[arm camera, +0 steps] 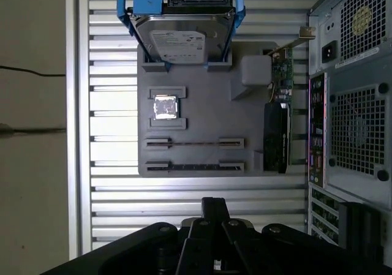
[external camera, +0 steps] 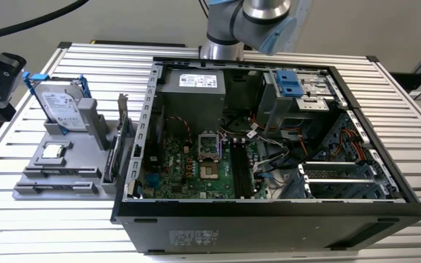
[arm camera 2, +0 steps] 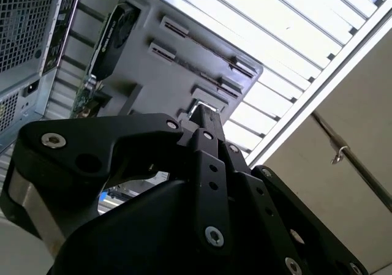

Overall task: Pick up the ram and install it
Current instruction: 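Reach for the ram, then pick up the ram and move it above insertion slot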

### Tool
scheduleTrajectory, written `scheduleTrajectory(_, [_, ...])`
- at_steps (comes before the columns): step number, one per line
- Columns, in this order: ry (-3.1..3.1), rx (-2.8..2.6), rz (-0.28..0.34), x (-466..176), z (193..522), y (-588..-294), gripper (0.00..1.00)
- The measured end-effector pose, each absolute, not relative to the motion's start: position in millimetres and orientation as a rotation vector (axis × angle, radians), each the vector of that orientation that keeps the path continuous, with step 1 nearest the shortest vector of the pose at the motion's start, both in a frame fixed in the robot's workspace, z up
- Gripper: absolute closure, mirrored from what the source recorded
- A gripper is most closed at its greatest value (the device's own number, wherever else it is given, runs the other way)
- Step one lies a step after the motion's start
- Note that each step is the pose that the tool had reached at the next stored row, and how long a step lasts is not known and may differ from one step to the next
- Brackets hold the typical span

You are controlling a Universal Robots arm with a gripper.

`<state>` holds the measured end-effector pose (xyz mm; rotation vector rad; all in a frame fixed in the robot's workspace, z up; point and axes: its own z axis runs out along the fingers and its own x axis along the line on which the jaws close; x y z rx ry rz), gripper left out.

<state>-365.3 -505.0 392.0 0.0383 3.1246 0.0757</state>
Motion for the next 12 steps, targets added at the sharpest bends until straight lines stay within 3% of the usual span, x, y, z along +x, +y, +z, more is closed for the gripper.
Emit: scheduleTrajectory(12, [3.123,0.096,0.075,-365.3,392.0,-505.0,1.0])
